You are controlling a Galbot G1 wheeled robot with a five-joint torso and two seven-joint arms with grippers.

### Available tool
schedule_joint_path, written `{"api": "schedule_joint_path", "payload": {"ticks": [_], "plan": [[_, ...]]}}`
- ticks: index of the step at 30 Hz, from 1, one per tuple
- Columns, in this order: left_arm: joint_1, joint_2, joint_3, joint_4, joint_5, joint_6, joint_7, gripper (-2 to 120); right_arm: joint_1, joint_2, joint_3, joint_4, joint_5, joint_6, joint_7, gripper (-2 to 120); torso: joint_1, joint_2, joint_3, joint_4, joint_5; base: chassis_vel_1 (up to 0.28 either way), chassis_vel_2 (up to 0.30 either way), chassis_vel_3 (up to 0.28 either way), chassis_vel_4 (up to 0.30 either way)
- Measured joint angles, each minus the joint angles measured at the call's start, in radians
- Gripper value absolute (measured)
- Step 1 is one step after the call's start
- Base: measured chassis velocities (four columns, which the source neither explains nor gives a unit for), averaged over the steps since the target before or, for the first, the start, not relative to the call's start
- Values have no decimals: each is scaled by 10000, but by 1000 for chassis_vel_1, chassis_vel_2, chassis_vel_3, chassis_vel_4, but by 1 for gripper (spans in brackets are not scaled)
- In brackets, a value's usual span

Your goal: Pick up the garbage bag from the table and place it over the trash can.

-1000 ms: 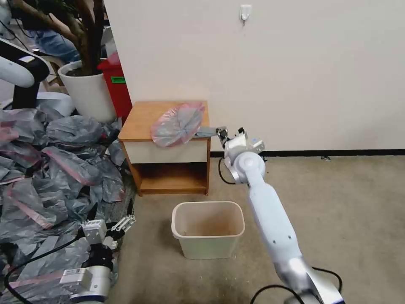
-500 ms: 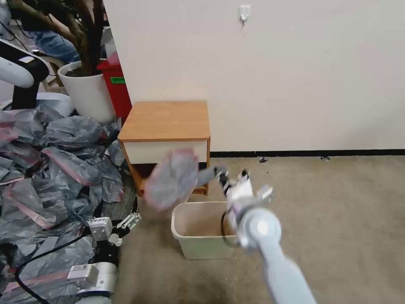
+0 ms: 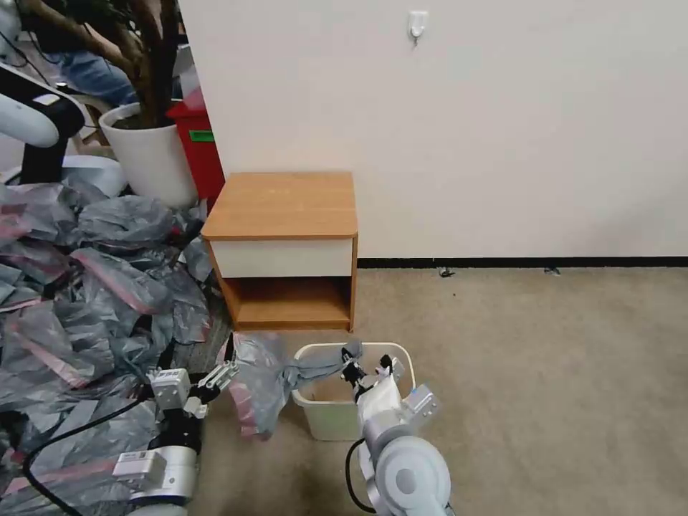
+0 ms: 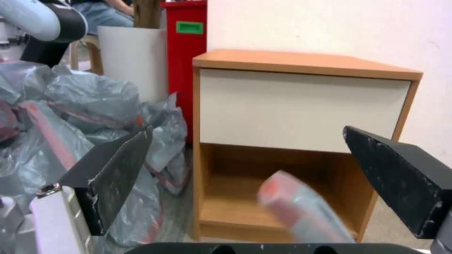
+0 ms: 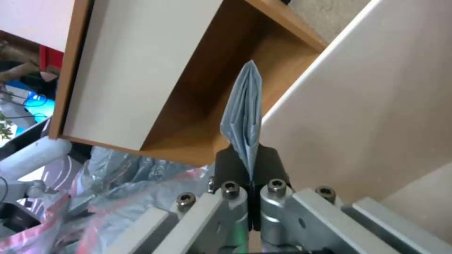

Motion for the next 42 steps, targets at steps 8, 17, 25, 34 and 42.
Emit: {"api": "schedule_joint_path", "payload": {"ticks": [8,17,25,34,42], "plan": [[-13,-34,65,0,25,-25,5,100,-176,-121,3,-39,-457,-10,-83,0,0,0,1,4,40,0,0,0,0],[60,59,18,-108,26,-28,9,100,-121,-412,-277,-157,-891,-78,-169,25,0,0,1,-7,56,0,0,0,0],[115,2,105,-148,67,-29,20,100,-57,-800,-333,-470,-1707,-13,-433,55,0,0,2,-13,48,0,0,0,0],[146,-21,196,-106,167,-28,46,100,165,-1253,-37,-863,-2827,260,-802,89,0,0,2,-6,46,0,0,0,0],[99,-22,226,10,194,-29,51,100,134,-1429,83,-656,-3816,475,-1037,110,0,0,2,-5,41,0,0,0,0]]}}
